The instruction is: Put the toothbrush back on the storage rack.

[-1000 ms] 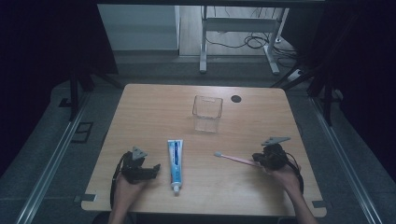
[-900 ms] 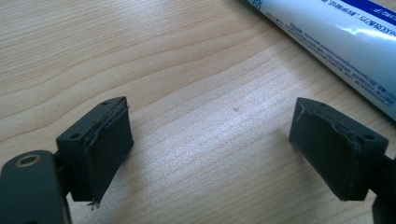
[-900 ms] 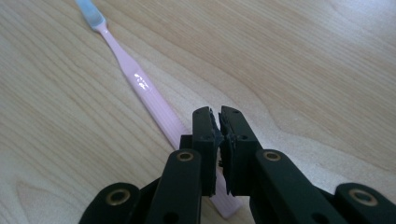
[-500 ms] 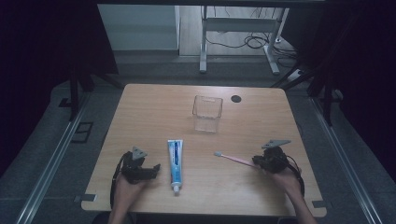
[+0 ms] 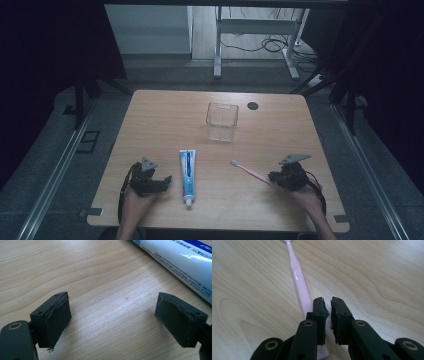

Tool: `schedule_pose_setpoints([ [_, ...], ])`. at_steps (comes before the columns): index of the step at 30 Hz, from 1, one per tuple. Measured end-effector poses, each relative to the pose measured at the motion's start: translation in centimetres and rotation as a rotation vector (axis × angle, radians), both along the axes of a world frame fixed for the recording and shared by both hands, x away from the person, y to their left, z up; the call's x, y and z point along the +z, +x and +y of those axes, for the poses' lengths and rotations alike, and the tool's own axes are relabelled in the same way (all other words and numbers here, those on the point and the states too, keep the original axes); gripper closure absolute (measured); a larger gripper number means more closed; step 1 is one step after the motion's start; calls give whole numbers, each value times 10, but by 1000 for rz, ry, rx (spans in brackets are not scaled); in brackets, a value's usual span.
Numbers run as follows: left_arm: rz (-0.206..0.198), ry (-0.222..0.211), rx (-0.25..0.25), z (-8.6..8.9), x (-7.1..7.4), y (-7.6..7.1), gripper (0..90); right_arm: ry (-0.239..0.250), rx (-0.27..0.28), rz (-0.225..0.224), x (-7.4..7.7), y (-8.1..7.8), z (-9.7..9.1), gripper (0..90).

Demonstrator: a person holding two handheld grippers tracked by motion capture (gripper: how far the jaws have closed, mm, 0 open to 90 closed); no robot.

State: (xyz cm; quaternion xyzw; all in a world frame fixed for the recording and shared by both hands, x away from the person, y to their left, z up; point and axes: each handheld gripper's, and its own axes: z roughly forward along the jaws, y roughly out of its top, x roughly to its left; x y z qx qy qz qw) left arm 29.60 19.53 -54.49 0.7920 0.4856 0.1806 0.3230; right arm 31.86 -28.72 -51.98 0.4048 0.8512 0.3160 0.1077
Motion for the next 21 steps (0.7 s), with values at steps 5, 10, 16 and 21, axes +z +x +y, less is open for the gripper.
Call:
schedule_pose_setpoints([
  [5, 0, 1, 0, 0, 0, 0, 130, 5, 19, -1, -2, -12, 5, 794],
  [10, 2, 4, -3, 0, 0, 0, 130, 8, 33, -1, -3, -18, 7, 790],
  [16, 2, 4, -3, 0, 0, 0, 130, 3, 41, 5, -3, -24, 10, 776],
  [21, 2, 4, -3, 0, 0, 0, 130, -11, 34, 18, 2, -21, 7, 711],
])
